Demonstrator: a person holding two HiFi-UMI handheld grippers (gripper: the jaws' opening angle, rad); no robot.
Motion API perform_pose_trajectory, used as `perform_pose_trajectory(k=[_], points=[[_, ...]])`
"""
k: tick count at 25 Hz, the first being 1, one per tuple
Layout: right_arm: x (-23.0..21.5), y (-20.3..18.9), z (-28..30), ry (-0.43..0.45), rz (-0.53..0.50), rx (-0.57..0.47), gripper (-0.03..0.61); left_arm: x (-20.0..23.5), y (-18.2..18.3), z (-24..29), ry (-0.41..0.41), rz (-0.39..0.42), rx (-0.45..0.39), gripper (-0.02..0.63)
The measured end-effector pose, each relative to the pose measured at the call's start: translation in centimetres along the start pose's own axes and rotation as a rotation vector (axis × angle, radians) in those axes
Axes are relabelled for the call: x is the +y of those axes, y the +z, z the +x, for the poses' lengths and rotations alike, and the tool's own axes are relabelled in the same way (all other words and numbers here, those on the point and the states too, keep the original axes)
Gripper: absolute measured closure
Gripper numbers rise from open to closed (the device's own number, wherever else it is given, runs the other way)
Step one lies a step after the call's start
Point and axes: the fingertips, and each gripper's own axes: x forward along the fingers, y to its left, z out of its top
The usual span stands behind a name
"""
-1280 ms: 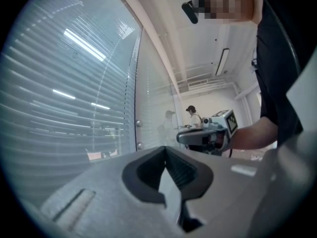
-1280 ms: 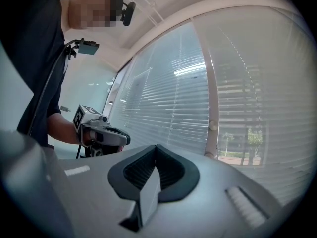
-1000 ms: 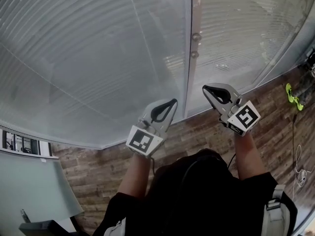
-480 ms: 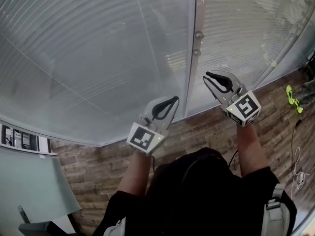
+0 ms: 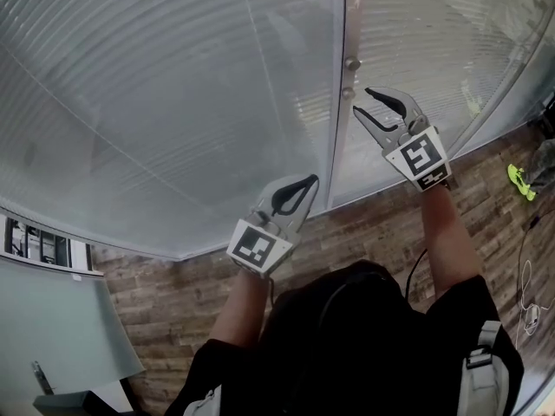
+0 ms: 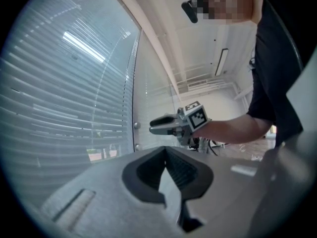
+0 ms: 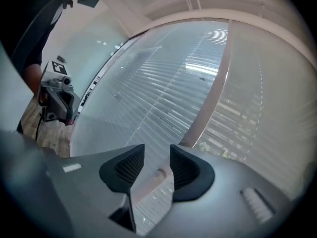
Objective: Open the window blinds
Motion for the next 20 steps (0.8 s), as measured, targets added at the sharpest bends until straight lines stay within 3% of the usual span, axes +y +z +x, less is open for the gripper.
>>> perform_pose_trajectory(k=[12,20], points=[[-3.4,-0.8,3.5,-0.098,-0.398,0.23,0.373,-0.7,-0.1,-0.6,0.003,0.012,0.006,0.609],[-4.2,-1.5,5.3,-0.123,-0.542,0.311,0.365,-0.8,0.4,-1.6,0.026,0.007,0.015,0.609]])
